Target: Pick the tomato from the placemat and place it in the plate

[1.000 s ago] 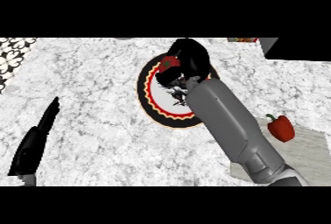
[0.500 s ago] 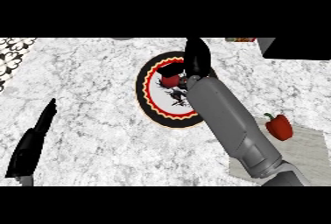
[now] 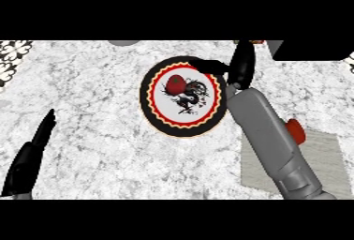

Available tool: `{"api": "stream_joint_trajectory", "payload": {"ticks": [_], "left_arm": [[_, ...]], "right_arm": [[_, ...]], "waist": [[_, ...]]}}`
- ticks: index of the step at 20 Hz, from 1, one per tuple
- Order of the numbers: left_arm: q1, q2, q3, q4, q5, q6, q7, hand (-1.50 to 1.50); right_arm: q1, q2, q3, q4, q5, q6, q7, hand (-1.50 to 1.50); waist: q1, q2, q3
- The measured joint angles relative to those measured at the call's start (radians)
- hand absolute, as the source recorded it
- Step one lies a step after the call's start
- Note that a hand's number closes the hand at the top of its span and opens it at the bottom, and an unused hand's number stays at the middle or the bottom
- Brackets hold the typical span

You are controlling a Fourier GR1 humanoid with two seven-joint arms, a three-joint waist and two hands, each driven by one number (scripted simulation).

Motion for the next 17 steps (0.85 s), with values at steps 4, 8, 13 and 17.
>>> {"api": "stream_joint_trajectory", "payload": {"ticks": [4, 8, 13, 17], "left_arm": [[0.017, -0.002, 0.010, 0.005, 0.005, -0.002, -0.016, 0.00], [0.027, 0.010, 0.024, 0.003, 0.013, -0.019, -0.028, 0.00], [0.006, -0.001, 0.016, -0.011, -0.001, -0.022, 0.007, 0.00], [0.010, -0.003, 0.029, -0.021, 0.000, -0.034, 0.007, 0.00]], "right_arm": [[0.167, -0.059, -0.047, -0.187, -0.097, 0.066, -0.110, -1.50], [0.320, -0.127, -0.096, -0.325, -0.182, 0.159, -0.223, -1.50], [0.455, -0.206, -0.154, -0.419, -0.249, 0.274, -0.311, -1.50], [0.539, -0.244, -0.206, -0.458, -0.288, 0.349, -0.359, -1.50]], "waist": [[-0.010, -0.002, 0.000], [-0.008, -0.001, 0.000], [-0.003, 0.000, 0.000], [0.000, 0.001, -0.001]]}}
